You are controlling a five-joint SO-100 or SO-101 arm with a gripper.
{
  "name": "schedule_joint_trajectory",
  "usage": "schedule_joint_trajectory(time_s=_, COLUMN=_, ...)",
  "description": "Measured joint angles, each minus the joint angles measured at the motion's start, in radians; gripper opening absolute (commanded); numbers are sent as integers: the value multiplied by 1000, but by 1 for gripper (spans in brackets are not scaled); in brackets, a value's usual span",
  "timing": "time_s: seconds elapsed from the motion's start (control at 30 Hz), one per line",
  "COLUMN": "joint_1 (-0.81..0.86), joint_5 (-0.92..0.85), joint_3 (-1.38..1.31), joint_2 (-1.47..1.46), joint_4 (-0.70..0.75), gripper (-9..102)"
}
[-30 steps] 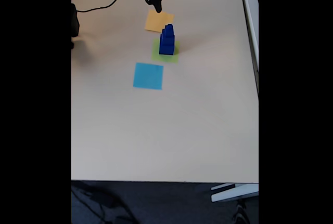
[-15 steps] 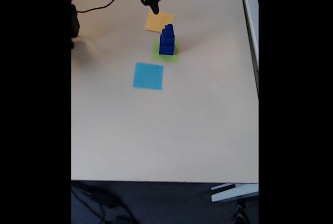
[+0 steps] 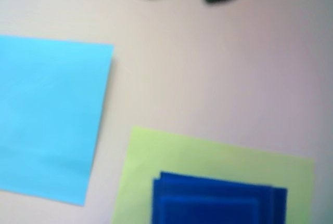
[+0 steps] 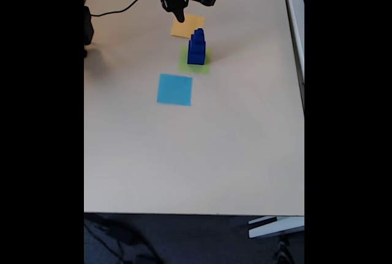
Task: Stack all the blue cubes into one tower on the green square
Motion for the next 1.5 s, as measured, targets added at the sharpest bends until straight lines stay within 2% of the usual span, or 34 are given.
schedule_joint_trajectory(time_s=0.53, joint_1=-26, joint_5=67, joint_3=83, joint_2=-2, joint_4=-153, gripper=0)
schedule_joint_trajectory(time_s=1.5, joint_1=-44, joint_5=97, joint_3=98, joint_2=-2, joint_4=-235, gripper=0)
